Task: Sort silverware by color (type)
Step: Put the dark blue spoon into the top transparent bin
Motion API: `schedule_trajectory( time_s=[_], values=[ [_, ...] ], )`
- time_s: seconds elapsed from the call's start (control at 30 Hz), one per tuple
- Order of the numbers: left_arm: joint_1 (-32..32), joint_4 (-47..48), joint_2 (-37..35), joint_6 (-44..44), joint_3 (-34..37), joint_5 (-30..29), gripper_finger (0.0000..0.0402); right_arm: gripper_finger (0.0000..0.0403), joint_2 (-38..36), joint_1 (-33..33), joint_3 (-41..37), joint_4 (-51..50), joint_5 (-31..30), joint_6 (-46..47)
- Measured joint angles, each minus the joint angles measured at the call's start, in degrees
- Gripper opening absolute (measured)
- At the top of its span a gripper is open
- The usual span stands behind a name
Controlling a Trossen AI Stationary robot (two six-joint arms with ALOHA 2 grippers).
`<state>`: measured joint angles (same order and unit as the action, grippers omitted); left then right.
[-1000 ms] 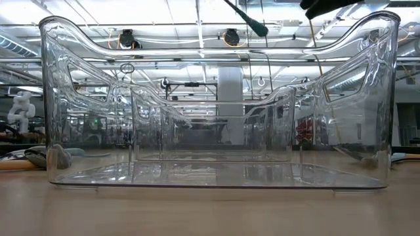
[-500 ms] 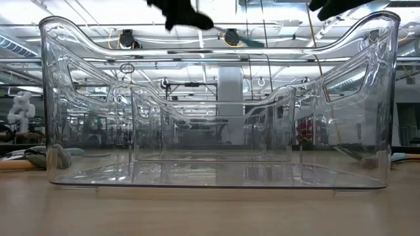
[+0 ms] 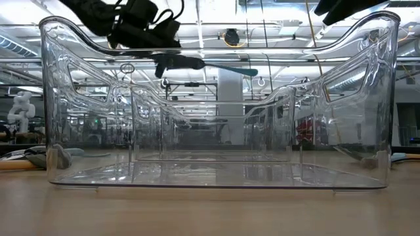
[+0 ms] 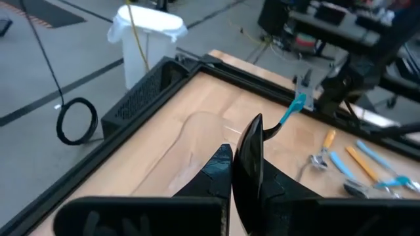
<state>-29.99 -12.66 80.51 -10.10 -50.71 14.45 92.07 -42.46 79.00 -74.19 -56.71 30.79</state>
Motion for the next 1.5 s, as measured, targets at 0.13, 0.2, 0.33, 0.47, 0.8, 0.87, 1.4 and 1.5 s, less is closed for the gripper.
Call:
schedule_trajectory(
  time_s=[0.13, 0.2, 0.33, 0.47, 0.8, 0.87, 1.4, 1.5],
  values=[
    [0.1, -0.7, 0.0, -3.6, 2.9, -4.6, 0.0015, 0.0160, 0.0, 0.0, 0.0, -0.1, -0.2, -0.1],
    [0.3, -0.3, 0.0, -5.6, 4.0, -8.1, 0.0015, 0.0160, 0.0, 0.0, 0.0, -0.3, -0.3, -0.2],
    [0.9, 0.0, 0.0, -7.2, 5.3, -11.9, 0.0015, 0.0160, 0.0, 0.4, 0.0, -0.3, -0.4, -1.3],
    [2.2, 1.0, 0.0, -8.1, 5.3, -12.9, 0.0015, 0.0160, 0.0, 0.9, 0.0, -0.4, -0.5, -1.4],
    [7.0, 0.6, 1.7, -8.5, 5.3, -19.5, 0.0015, 0.0160, 0.0, 1.9, 0.0, -0.2, -0.3, -1.5],
    [7.7, 0.7, 2.4, -8.4, 5.2, -20.9, 0.0015, 0.0160, 0.0, 1.9, 0.0, -0.1, -0.2, -1.5],
    [9.2, 0.6, 3.2, -9.9, 5.3, -23.6, 0.0015, 0.0160, 0.0, 1.9, 0.0, 0.2, -0.2, -1.5],
    [9.3, 0.6, 3.2, -9.9, 5.3, -23.7, 0.0015, 0.0160, 0.0, 1.9, 0.0, 0.5, -0.2, -1.5]
  ],
)
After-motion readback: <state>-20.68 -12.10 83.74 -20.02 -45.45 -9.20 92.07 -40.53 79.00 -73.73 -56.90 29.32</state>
